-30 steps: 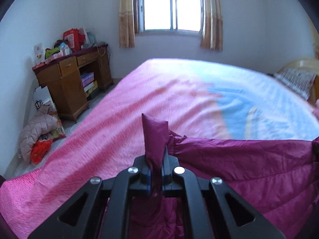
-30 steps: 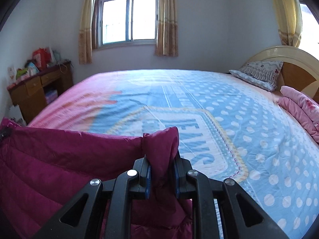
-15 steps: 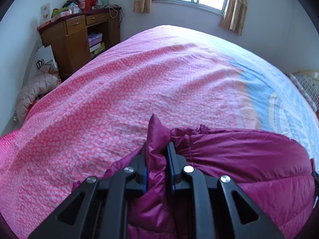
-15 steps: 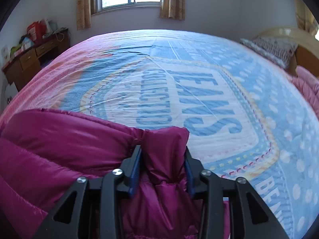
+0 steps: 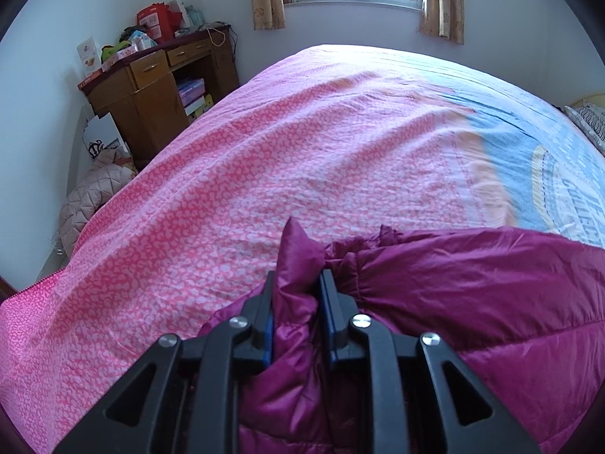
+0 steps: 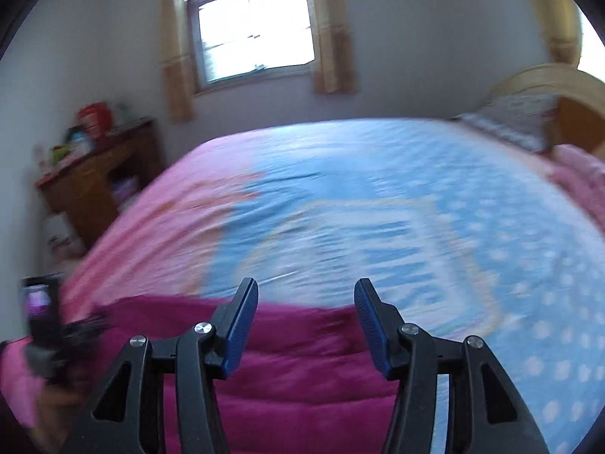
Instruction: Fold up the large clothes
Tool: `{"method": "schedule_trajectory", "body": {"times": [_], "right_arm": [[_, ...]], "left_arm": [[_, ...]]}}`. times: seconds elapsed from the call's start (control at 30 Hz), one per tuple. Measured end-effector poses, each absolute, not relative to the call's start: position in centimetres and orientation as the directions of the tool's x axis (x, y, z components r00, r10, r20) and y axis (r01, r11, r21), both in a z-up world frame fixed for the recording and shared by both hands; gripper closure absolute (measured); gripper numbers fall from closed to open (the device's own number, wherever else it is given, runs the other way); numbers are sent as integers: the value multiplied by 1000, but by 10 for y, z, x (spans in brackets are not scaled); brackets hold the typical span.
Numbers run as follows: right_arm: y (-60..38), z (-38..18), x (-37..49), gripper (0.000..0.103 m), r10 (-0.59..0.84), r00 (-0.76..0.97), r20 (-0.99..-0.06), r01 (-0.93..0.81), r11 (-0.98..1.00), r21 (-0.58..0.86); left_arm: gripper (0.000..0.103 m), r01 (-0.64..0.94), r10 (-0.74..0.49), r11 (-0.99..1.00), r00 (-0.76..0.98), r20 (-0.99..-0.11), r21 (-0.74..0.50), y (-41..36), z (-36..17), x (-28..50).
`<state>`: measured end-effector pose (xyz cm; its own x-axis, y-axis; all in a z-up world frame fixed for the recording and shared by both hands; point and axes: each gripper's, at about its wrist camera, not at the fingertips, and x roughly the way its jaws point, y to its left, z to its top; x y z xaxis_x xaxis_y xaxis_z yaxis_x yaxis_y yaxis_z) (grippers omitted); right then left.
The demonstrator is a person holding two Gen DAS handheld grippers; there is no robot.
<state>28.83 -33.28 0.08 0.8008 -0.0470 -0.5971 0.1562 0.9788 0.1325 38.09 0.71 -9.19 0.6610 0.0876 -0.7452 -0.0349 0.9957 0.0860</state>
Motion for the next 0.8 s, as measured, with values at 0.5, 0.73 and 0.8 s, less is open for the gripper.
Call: {"method": "schedule_trajectory", "body": {"times": [0.5, 0.73, 0.8], "right_arm": [[-259, -117, 364, 81, 24, 652, -758, 101, 988, 118], [-273, -123, 363, 82, 93, 676, -731, 101, 971, 217], [-274, -124, 364, 82, 99, 679, -727, 101, 969, 226]], "left_arm": [[78, -39, 105, 994, 662, -742, 106, 6, -92, 385], [72, -25, 43, 999, 652, -757, 35, 19, -81, 381], [70, -21, 19, 1000, 658, -753, 7, 23, -68, 371]]}}
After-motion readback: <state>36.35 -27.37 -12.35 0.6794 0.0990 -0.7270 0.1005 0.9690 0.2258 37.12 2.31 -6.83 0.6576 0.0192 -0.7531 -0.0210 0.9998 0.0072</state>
